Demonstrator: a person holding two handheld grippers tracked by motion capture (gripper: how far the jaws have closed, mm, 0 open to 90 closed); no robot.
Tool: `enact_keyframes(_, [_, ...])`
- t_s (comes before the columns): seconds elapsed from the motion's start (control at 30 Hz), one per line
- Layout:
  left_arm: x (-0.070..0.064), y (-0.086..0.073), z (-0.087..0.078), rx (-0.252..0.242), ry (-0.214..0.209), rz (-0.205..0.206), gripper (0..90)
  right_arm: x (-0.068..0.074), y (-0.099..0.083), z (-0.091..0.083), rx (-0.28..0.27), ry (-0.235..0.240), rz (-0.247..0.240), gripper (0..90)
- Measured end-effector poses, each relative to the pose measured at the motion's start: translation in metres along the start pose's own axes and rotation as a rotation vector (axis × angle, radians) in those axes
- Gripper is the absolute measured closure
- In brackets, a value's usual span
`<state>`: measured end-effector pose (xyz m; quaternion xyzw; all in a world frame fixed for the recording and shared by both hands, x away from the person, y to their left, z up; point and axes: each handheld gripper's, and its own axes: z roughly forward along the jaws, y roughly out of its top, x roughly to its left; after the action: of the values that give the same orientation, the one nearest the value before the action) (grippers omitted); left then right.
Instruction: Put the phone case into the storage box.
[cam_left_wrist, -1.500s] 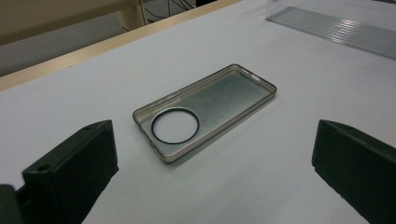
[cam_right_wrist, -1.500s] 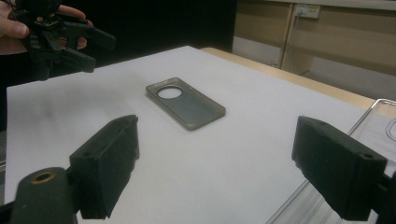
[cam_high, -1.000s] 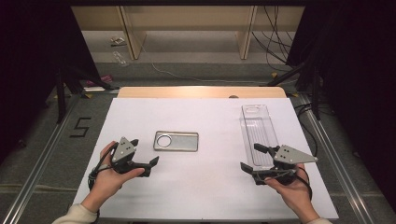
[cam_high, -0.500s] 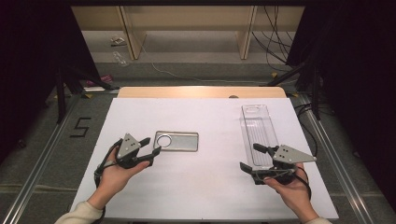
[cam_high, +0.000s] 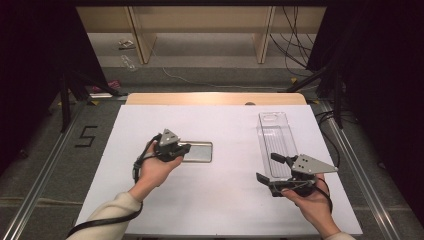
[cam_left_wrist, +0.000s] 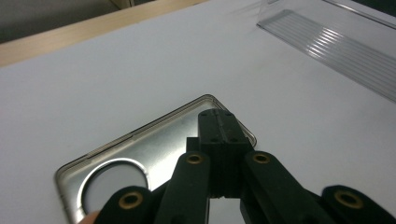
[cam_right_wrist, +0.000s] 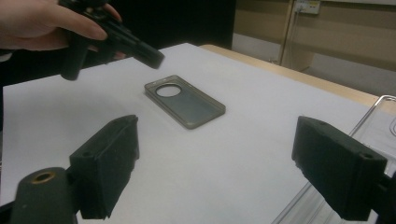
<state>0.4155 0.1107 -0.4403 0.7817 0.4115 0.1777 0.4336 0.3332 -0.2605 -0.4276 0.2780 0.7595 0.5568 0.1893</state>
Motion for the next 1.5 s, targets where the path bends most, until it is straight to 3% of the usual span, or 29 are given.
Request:
enact_keyframes(0.03, [-0.004,0.002,0.015,0.036,-0.001,-0.001,89.9,-0.001,0.000,-0.001,-0.006,-0.001,0.003,15.9])
enact_keyframes(0.07, [-0.004,0.002,0.015,0.036,-0.001,-0.001,89.9,-0.001,0.000,-0.001,-0.005,-0.002,0.005,15.9])
enact_keyframes(0.13, [-0.010,0.004,0.033,0.081,0.000,-0.012,89.9,-0.002,0.000,-0.002,-0.005,-0.004,0.004,15.9])
enact_keyframes(0.27, [-0.015,0.000,0.050,0.120,0.005,-0.022,89.9,-0.002,-0.001,-0.002,-0.003,-0.002,0.006,15.9])
enact_keyframes(0.63, [-0.020,-0.009,0.073,0.182,0.003,-0.038,89.9,-0.002,-0.001,-0.001,0.000,0.003,0.007,15.9])
enact_keyframes(1.03, [-0.020,-0.008,0.073,0.209,-0.011,-0.006,89.9,-0.002,-0.002,0.000,0.006,0.004,0.006,15.9])
enact_keyframes(1.27, [-0.018,-0.011,0.066,0.230,-0.025,0.024,90.0,-0.003,-0.003,0.000,0.010,0.001,0.011,15.9])
enact_keyframes(1.5, [-0.012,-0.017,0.055,0.250,-0.046,0.023,90.0,-0.003,-0.003,0.000,0.013,0.000,0.012,15.9])
